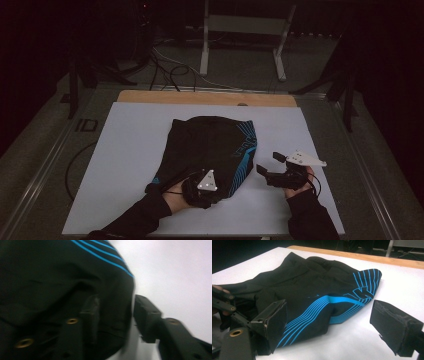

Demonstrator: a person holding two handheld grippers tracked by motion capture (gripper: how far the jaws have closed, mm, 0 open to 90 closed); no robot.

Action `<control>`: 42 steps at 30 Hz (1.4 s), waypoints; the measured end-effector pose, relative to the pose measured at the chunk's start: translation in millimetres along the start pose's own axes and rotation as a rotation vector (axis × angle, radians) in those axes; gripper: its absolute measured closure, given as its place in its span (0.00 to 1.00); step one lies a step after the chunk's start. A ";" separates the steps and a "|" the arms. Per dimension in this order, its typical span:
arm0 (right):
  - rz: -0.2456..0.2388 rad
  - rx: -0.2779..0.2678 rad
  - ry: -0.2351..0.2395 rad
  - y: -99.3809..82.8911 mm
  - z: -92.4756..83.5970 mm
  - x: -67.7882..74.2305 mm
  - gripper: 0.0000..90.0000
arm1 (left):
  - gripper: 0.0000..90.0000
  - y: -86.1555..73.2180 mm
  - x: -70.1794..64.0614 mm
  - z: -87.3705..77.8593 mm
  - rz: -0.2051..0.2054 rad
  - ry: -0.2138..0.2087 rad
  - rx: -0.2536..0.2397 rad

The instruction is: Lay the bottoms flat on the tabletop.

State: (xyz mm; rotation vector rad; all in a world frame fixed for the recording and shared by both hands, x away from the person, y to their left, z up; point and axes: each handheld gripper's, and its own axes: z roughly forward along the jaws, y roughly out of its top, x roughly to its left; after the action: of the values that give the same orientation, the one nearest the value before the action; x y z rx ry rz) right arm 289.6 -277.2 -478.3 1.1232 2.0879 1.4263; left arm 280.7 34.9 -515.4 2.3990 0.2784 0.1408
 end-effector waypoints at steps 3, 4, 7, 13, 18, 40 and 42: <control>-0.003 -0.003 0.003 0.2 -0.3 -0.3 0.16 | 0.90 3.1 3.0 0.0 -0.016 0.017 0.008; -0.002 -0.006 0.002 0.1 -0.6 -0.1 0.16 | 0.95 4.2 4.5 -0.5 -0.029 0.008 0.002; -0.001 -0.001 0.004 0.1 -0.4 0.0 0.16 | 0.98 12.9 6.5 -8.6 -0.059 0.006 -0.051; 0.001 -0.004 -0.003 0.7 -1.3 0.7 0.16 | 0.98 44.0 2.1 -41.9 -0.064 0.025 -0.224; -0.008 -0.008 0.003 0.9 -1.7 1.7 0.16 | 0.98 57.5 1.3 -67.3 -0.079 0.061 -0.334; -0.068 0.086 0.164 -6.2 16.1 61.0 0.15 | 0.55 -22.3 11.9 -35.1 -0.320 0.054 -0.183; -0.111 0.121 0.173 -12.1 17.1 71.2 0.16 | 0.55 -24.5 7.2 -37.1 -0.295 0.057 -0.158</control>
State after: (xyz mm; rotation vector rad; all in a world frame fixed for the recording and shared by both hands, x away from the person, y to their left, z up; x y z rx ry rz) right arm 252.7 -213.4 -487.3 0.9400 2.3452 1.4051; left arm 277.2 78.3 -503.9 2.1724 0.6199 0.0911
